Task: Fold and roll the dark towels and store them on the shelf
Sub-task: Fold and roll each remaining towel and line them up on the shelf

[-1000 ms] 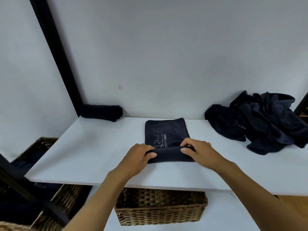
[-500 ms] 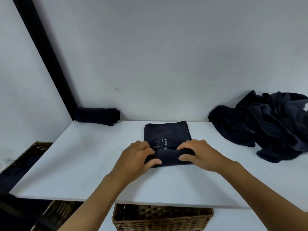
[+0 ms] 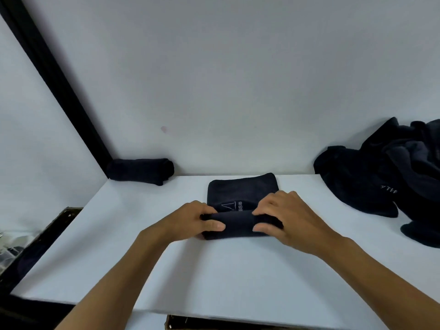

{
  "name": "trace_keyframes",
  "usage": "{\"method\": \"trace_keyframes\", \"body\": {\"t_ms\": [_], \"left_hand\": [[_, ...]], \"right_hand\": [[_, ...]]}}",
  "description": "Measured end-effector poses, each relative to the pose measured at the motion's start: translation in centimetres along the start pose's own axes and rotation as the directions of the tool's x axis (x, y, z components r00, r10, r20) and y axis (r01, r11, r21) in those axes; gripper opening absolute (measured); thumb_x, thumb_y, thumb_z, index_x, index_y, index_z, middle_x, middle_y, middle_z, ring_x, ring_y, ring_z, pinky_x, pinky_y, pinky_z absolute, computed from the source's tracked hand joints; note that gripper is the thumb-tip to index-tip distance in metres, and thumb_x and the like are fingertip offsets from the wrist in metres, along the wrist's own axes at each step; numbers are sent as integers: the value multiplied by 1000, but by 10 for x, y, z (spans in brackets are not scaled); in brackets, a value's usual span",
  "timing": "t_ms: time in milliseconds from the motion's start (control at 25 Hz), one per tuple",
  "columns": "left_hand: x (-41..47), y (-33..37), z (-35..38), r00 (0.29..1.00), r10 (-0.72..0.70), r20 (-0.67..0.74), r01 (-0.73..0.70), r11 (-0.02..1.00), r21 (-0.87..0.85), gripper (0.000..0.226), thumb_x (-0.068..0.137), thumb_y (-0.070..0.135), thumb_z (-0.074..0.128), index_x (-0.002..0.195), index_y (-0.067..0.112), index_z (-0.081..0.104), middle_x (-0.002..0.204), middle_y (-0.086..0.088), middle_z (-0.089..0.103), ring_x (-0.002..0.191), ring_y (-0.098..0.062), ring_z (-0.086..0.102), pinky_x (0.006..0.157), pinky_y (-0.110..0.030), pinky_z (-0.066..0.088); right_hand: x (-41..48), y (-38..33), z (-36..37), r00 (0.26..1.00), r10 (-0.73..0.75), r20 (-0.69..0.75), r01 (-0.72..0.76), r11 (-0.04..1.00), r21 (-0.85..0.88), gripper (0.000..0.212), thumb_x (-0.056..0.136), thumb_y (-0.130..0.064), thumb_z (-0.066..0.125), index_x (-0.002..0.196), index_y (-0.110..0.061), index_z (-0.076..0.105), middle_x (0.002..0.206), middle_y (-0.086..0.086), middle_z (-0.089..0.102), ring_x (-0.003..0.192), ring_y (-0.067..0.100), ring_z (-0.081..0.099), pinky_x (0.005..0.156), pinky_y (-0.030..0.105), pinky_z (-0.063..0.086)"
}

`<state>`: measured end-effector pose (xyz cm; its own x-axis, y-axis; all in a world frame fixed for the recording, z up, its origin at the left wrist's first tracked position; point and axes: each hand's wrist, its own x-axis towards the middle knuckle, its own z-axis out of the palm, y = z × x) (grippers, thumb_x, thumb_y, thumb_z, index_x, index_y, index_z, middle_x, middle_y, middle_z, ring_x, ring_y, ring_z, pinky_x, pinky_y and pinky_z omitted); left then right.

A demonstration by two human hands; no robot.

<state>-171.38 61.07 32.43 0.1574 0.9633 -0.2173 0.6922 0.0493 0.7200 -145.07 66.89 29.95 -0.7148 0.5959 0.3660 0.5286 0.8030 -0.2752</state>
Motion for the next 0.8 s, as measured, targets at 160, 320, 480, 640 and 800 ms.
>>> {"method": "trace_keyframes", "body": {"t_ms": [160,320,480,640,800], "left_hand": [[3,4,-3,997,-56,-46,44,970,-237,23,75,23,81,87,13,64,74,0,66,67,-9,63,59,-19,48],[-5,12,15,858,207,-470,-17,926,377,21,75,37,79,86,22,68,80,11,65,72,-8,57,66,-21,45],[-6,8,35,725,588,-358,-62,574,816,40,58,38,89,84,15,69,77,4,69,63,-19,61,59,-27,48],[13,15,22,855,366,-368,17,689,724,30,78,34,77,98,17,65,91,4,66,85,-21,57,69,-26,42],[39,18,-4,975,88,-203,23,872,489,16,85,34,67,84,19,61,75,0,59,72,-21,56,58,-26,37]], "right_hand": [[5,5,-1,994,56,98,-62,996,58,41,82,-62,58,113,-35,62,106,-23,59,101,-2,46,94,19,22],[24,14,-7,965,185,184,-238,915,327,25,85,-47,67,105,-32,67,87,-11,63,81,-8,49,74,12,32],[36,24,-2,943,245,226,-325,826,461,11,87,-42,66,95,-35,64,88,-17,68,80,-6,58,71,16,41],[38,22,8,962,269,54,-269,888,372,7,95,-40,54,98,-33,55,94,-16,63,82,5,55,73,23,38],[31,24,19,978,-113,-178,69,970,-234,32,87,-49,53,103,-25,64,101,-9,60,91,17,55,81,33,41]]}}
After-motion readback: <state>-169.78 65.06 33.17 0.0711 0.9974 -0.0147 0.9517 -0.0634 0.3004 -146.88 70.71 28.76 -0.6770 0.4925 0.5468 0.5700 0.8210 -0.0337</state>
